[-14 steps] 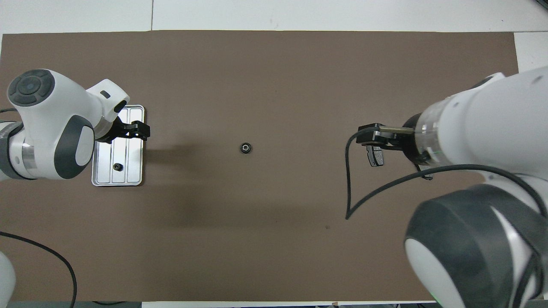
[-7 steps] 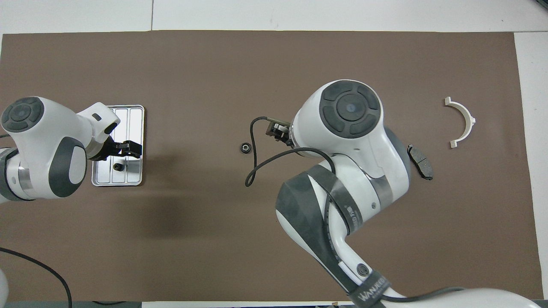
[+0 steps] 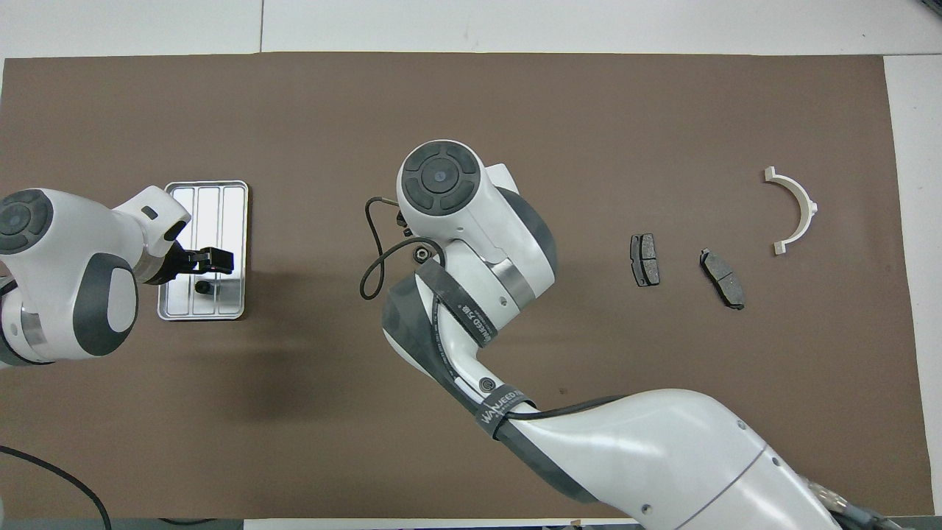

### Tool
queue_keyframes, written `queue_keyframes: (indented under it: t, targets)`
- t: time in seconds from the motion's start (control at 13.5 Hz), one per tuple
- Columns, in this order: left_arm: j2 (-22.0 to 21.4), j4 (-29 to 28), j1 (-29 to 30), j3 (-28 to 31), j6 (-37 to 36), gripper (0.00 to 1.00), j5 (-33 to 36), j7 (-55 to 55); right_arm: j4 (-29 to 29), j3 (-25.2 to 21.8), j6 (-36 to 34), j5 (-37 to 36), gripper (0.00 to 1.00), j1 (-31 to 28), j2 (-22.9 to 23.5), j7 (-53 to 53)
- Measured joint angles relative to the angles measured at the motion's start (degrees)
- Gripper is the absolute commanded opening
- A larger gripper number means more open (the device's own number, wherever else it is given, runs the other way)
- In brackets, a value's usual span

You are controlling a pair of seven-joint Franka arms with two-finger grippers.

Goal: Place bearing gear from tray to pile

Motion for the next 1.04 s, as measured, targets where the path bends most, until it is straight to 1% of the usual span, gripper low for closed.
queue_keyframes:
  t: [0.07,0.15,0.22,0.37,0.44,0.67,1.04]
  targets:
    - [0.0,-0.4,0.4,0.0,0.4,0.81,0.0,0.6,1.7,-0.1,-0.1,-0.3,1.0,0.7,1.9,0.2]
    - [0.0,-0.7,0.9,0.0,0.5,0.76,0.0,1.1,3.1,-0.1,-0.3,-0.4,1.0,1.3,3.4,0.2]
    - [-0.1,-0.8,1.2,0.0,0.5,0.72,0.0,1.3,4.0,-0.2,-0.4,-0.5,1.0,1.8,4.4,0.3]
    - [-0.3,-1.2,1.7,0.0,0.5,0.6,0.0,1.4,5.4,-0.2,-0.5,-0.5,1.0,2.3,5.9,0.9]
    - [-0.4,-1.5,1.7,0.0,0.5,0.57,0.0,1.4,6.1,-0.2,-0.5,-0.5,1.0,2.4,6.7,1.3]
    - [-0.7,-2.1,1.7,0.0,0.5,0.54,-0.1,1.2,7.7,-0.3,-0.5,-0.6,1.0,3.6,9.2,2.1]
    - [-1.2,-4.2,1.7,0.0,1.6,0.54,-0.1,1.1,7.9,-0.4,-0.6,-1.5,1.0,4.1,11.2,2.4]
